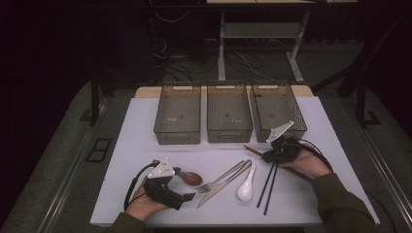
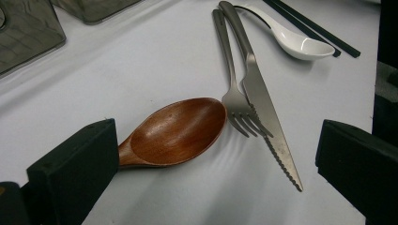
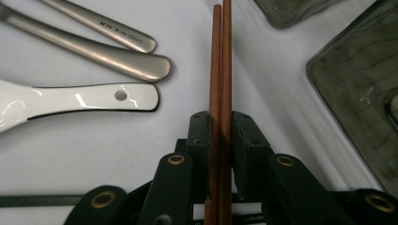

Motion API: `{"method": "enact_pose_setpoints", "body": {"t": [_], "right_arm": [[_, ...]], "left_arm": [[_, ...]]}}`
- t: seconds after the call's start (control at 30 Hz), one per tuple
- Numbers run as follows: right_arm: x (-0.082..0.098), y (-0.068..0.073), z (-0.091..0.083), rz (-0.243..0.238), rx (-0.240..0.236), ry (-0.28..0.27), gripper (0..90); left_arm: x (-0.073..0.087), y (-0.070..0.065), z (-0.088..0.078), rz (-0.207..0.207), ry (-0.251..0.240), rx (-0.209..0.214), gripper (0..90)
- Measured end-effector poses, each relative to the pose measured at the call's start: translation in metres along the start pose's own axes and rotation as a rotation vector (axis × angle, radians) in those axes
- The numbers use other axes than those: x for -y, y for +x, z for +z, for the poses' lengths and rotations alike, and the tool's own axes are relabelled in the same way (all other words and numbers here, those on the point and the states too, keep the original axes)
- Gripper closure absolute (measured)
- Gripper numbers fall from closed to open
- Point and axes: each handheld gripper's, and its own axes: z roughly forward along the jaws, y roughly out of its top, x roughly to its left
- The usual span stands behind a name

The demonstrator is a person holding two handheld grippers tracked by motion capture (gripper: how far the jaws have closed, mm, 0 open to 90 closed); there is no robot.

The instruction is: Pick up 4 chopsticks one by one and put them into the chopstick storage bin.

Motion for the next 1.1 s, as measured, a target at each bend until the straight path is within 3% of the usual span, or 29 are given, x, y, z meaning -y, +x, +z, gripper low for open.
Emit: {"method": "enact_pose_setpoints", "body": {"t": [0.23,0.57,1.1], "right_arm": [[0.001,-0.001,0.002,0.039,-0.002,-0.011,71.9],[0.006,-0.004,-0.013,0.099,-0.009,-0.084,59.5],[0.039,0.002,-0.047,0.129,0.004,-0.136,57.4]], "left_arm": [[0.0,0.0,0.0,0.002,0.0,-0.001,0.0],[0.002,0.002,-0.002,-0.002,-0.013,-0.002,0.0],[0.004,0.008,-0.004,0.016,-0.039,-0.01,0.0]]}}
